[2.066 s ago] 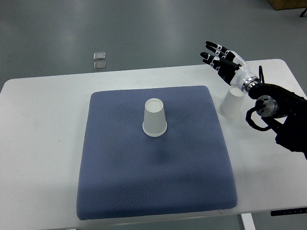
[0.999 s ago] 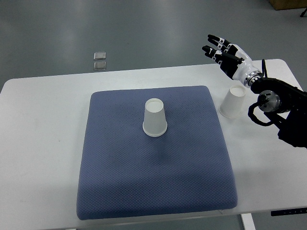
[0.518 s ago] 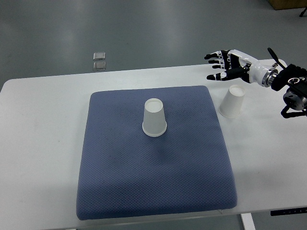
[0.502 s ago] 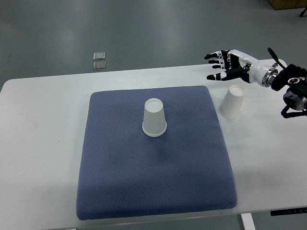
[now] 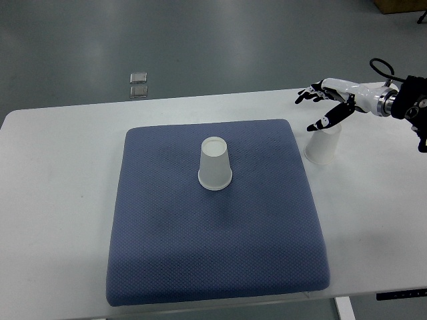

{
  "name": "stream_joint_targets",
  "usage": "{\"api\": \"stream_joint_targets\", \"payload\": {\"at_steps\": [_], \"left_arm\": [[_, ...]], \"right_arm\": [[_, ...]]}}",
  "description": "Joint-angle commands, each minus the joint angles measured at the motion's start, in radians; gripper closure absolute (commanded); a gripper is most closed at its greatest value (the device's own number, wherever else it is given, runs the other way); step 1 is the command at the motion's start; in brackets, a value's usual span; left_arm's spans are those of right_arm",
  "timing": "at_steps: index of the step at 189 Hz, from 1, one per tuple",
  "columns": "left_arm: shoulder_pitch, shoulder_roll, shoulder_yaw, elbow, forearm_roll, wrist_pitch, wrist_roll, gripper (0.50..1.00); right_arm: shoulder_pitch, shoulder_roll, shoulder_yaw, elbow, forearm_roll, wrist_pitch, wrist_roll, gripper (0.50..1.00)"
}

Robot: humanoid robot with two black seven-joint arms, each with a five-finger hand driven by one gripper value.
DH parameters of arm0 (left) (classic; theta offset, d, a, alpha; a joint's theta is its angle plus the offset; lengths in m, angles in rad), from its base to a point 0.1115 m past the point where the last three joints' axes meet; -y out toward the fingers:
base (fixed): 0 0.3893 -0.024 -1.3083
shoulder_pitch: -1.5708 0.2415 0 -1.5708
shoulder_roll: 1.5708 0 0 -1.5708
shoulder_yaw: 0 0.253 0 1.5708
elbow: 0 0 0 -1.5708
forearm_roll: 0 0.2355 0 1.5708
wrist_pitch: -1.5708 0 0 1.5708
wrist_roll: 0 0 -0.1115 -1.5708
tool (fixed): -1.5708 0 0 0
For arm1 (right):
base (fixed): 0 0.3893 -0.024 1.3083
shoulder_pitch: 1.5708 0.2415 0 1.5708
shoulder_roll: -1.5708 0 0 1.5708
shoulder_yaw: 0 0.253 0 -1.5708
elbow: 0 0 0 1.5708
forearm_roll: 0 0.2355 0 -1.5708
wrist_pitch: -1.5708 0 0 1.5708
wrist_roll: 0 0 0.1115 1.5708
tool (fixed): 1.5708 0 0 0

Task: Stack paper cups
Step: 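Lower the open right hand down around the white paper cup, then close the right hand fingers around the white paper cup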

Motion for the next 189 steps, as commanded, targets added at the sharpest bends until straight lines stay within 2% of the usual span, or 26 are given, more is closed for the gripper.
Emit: {"api": "stream_joint_targets", "payload": {"at_steps": [1, 60, 106, 147, 189], "left_arm": [[0.000, 0.000, 0.000, 0.000, 0.000, 0.000, 0.000, 0.500], [0.000, 0.000, 0.000, 0.000, 0.000, 0.000, 0.000, 0.500], [0.000, 0.000, 0.000, 0.000, 0.000, 0.000, 0.000, 0.500], [0.000, 0.000, 0.000, 0.000, 0.000, 0.000, 0.000, 0.500], [0.000, 0.000, 0.000, 0.000, 0.000, 0.000, 0.000, 0.500]], "right_arm": [[0.007, -0.015, -0.072, 0.000, -0.024, -0.038, 0.001, 0.579], [0.025, -0.015, -0.218, -0.003, -0.032, -0.167, 0.001, 0.579], [0.042, -0.015, -0.287, -0.009, -0.041, -0.214, -0.002, 0.579], [0.048, -0.016, -0.332, -0.014, -0.041, -0.224, -0.002, 0.581], [0.045, -0.004, -0.367, -0.061, -0.041, -0.256, -0.002, 0.583]]}}
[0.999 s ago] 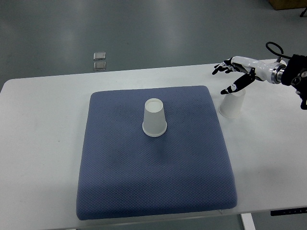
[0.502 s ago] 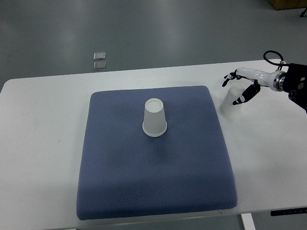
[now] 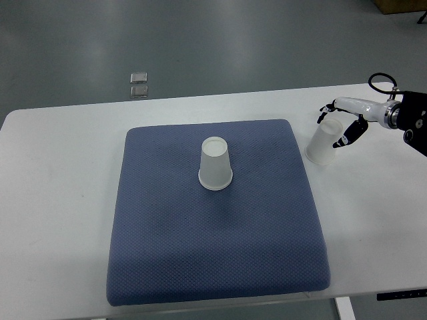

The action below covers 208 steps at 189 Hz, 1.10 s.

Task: Stack paper cups
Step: 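Close the right hand fingers around the white paper cup, then lift the cup and carry it over the cup on the pad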

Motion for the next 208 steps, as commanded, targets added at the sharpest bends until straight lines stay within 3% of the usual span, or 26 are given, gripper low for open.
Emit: {"api": "stream_joint_targets", "payload": {"at_steps": [1, 36, 81, 108, 121, 137, 187, 208], "left_arm": [[0.000, 0.000, 0.000, 0.000, 0.000, 0.000, 0.000, 0.500], [0.000, 0.000, 0.000, 0.000, 0.000, 0.000, 0.000, 0.500], [0.000, 0.000, 0.000, 0.000, 0.000, 0.000, 0.000, 0.500], [0.000, 0.000, 0.000, 0.000, 0.000, 0.000, 0.000, 0.500], [0.000, 0.000, 0.000, 0.000, 0.000, 0.000, 0.000, 0.500], [0.000, 0.000, 0.000, 0.000, 0.000, 0.000, 0.000, 0.500], [0.000, 0.000, 0.000, 0.000, 0.000, 0.000, 0.000, 0.500], [0.000, 0.000, 0.000, 0.000, 0.000, 0.000, 0.000, 0.500]], "right_arm": [[-0.003, 0.007, -0.015, -0.017, 0.000, -0.014, 0.001, 0.585], [-0.006, 0.011, -0.015, -0.022, 0.002, -0.020, 0.001, 0.613], [-0.006, 0.011, -0.016, -0.022, 0.002, -0.020, 0.003, 0.732], [-0.006, 0.011, -0.016, -0.022, 0.002, -0.020, 0.003, 0.859], [-0.003, 0.010, -0.016, -0.022, 0.002, -0.020, 0.003, 0.942], [0.002, 0.007, -0.010, -0.022, 0.003, -0.022, 0.003, 1.000], [0.098, -0.019, 0.021, 0.013, 0.043, -0.013, 0.019, 1.000], [0.161, -0.056, 0.038, 0.079, 0.072, 0.030, 0.021, 1.000]]}}
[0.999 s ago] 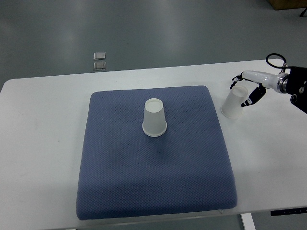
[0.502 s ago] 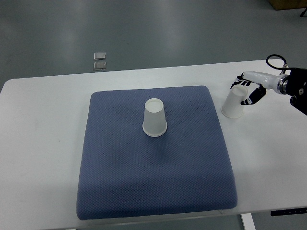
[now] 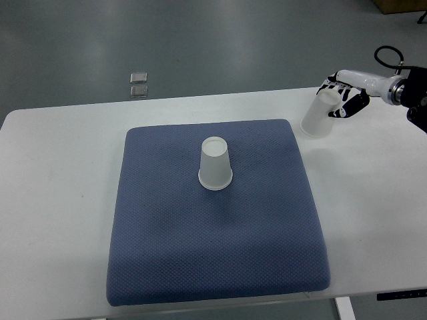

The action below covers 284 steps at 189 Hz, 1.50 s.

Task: Stack paper cups
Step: 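Lift the cup and carry it over the cup on the pad, then lower the held cup onto the upside-down cup on the pad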

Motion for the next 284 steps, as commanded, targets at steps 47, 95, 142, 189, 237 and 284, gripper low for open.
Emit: {"api": "stream_joint_targets", "payload": {"at_steps": [47, 95, 142, 189, 237, 284], "left_arm": [[0.000, 0.000, 0.000, 0.000, 0.000, 0.000, 0.000, 0.500], [0.000, 0.000, 0.000, 0.000, 0.000, 0.000, 0.000, 0.500], [0.000, 0.000, 0.000, 0.000, 0.000, 0.000, 0.000, 0.500], [0.000, 0.000, 0.000, 0.000, 0.000, 0.000, 0.000, 0.500], [0.000, 0.000, 0.000, 0.000, 0.000, 0.000, 0.000, 0.500], [0.000, 0.000, 0.000, 0.000, 0.000, 0.000, 0.000, 0.500]], "right_arm": [[0.161, -0.045, 0.088, 0.241, 0.058, 0.180, 0.007, 1.000], [0.261, 0.064, 0.091, 0.303, 0.058, 0.249, 0.002, 1.000], [0.286, 0.152, 0.073, 0.303, 0.047, 0.310, 0.001, 1.000], [0.286, 0.175, 0.036, 0.303, 0.042, 0.324, 0.001, 1.000], [0.272, 0.173, 0.021, 0.303, 0.024, 0.322, 0.001, 1.000], [0.272, 0.162, 0.019, 0.303, -0.005, 0.321, 0.002, 1.000]]}}
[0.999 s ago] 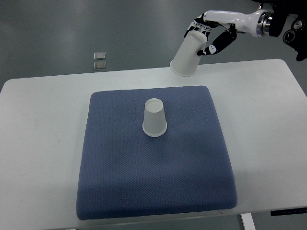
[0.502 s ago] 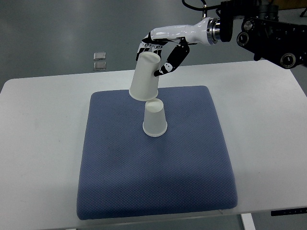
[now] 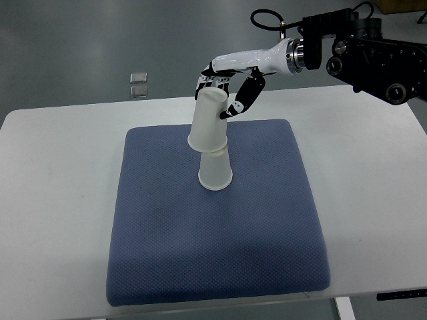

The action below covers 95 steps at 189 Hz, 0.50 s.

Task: Stack paper cups
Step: 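Lower the held cup onto the upside-down cup on the pad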

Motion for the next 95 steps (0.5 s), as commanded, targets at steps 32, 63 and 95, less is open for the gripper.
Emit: {"api": "stream_joint_targets", "payload": {"at_steps": [32, 63, 95], "left_arm": [[0.000, 0.000, 0.000, 0.000, 0.000, 0.000, 0.000, 0.500], [0.000, 0.000, 0.000, 0.000, 0.000, 0.000, 0.000, 0.500], [0.000, 0.000, 0.000, 0.000, 0.000, 0.000, 0.000, 0.500]], "right_arm": [[-0.003, -0.012, -0.006, 0.018, -0.030, -0.005, 0.002, 1.000], [-0.015, -0.020, -0.009, 0.028, -0.030, -0.010, 0.002, 1.000], [-0.023, -0.020, -0.009, 0.029, -0.031, -0.019, 0.002, 1.000]]}}
